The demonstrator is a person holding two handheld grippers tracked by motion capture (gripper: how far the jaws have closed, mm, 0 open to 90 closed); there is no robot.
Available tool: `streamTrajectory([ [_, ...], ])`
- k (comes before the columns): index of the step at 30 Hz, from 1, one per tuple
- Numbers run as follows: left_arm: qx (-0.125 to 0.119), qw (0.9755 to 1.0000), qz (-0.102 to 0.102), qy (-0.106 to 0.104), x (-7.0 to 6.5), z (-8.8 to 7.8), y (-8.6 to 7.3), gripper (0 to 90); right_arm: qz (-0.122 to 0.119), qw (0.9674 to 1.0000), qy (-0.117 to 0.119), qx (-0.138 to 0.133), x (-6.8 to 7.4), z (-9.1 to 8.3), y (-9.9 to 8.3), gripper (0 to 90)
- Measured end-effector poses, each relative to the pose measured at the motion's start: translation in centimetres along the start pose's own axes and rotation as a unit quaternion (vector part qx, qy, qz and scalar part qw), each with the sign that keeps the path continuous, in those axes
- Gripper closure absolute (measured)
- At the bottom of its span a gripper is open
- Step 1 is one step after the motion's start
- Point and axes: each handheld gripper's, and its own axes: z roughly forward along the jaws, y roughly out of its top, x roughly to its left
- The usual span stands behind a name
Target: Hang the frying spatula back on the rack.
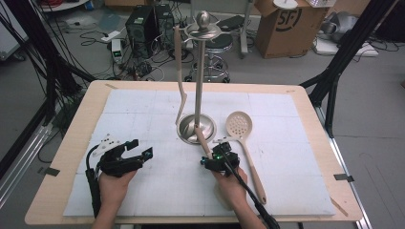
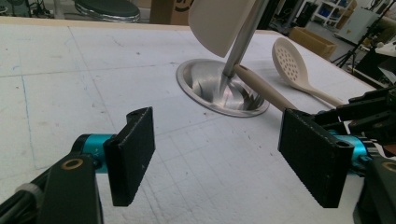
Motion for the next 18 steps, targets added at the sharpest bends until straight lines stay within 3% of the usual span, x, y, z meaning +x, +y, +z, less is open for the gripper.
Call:
streamTrajectory([
  [5,0.000,1.0000,0.000,-0.001,-0.05,0.02,-0.01,27.8,-0.012,0.9992,-0.022,-0.033,0.37,0.21,-0.80,59.0],
  [8,0.001,1.0000,0.000,0.000,-0.03,0.00,0.00,27.7,-0.025,0.9980,-0.044,-0.039,0.68,0.25,-0.99,68.1],
  [11,0.002,1.0000,0.000,0.001,-0.03,0.03,-0.02,27.7,-0.020,0.9983,-0.036,-0.041,0.39,0.21,-0.90,75.2],
  [18,-0.001,1.0000,-0.003,0.000,0.02,-0.03,-0.03,27.7,-0.029,0.9982,-0.025,-0.047,0.55,0.23,-0.84,77.1],
])
